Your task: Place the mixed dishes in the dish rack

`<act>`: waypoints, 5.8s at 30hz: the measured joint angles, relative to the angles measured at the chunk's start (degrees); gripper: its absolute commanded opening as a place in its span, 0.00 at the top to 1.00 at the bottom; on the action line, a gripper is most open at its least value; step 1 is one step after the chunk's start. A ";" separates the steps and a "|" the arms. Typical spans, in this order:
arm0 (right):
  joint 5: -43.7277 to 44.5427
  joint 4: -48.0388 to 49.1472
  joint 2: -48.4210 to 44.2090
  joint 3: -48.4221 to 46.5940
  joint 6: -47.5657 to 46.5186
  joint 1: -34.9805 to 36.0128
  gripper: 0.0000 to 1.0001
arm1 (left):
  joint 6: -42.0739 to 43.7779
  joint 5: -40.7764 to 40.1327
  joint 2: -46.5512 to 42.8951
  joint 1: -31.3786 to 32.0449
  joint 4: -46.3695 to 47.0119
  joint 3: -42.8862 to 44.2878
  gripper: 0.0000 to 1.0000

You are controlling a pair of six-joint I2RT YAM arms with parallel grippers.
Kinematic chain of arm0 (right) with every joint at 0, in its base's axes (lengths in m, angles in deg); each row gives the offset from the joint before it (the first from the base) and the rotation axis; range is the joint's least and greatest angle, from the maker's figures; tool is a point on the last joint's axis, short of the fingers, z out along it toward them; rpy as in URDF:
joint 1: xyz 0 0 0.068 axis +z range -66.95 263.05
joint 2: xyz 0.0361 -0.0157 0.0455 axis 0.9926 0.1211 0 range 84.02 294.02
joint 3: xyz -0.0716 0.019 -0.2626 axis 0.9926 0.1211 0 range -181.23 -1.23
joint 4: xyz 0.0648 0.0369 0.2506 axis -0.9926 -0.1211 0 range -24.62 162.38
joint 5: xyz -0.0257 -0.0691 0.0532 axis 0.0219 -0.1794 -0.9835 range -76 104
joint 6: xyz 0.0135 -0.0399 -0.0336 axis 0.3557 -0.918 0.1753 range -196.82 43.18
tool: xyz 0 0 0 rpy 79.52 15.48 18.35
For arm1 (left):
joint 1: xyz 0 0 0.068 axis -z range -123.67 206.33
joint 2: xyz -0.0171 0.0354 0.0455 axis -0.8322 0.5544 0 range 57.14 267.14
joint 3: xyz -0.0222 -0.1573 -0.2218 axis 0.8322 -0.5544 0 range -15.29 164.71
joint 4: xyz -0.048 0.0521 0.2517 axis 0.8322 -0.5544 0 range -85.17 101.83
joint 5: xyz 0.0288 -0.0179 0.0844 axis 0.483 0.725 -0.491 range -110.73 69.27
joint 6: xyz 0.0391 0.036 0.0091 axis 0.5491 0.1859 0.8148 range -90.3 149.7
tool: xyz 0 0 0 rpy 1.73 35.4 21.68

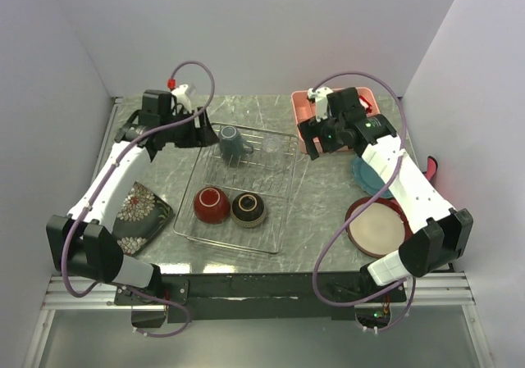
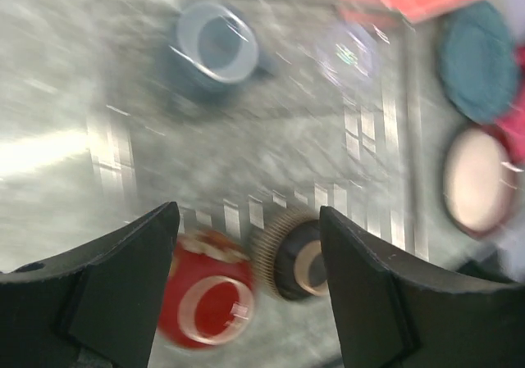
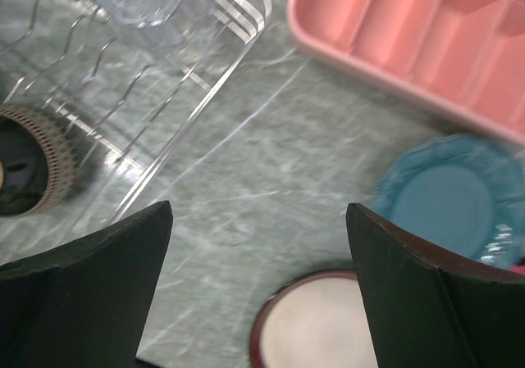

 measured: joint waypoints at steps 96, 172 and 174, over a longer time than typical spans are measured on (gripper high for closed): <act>-29.66 -2.80 17.53 -14.21 8.81 -0.48 0.18 | 58.84 -11.98 16.59 -38.69 -19.26 2.71 0.10; -55.47 62.79 42.29 -18.86 15.26 27.93 0.03 | 98.16 9.07 -7.37 -42.47 -42.36 0.42 0.99; -55.25 62.55 44.63 -21.07 15.47 28.81 0.03 | 98.14 9.25 -7.72 -42.47 -42.47 -0.04 0.99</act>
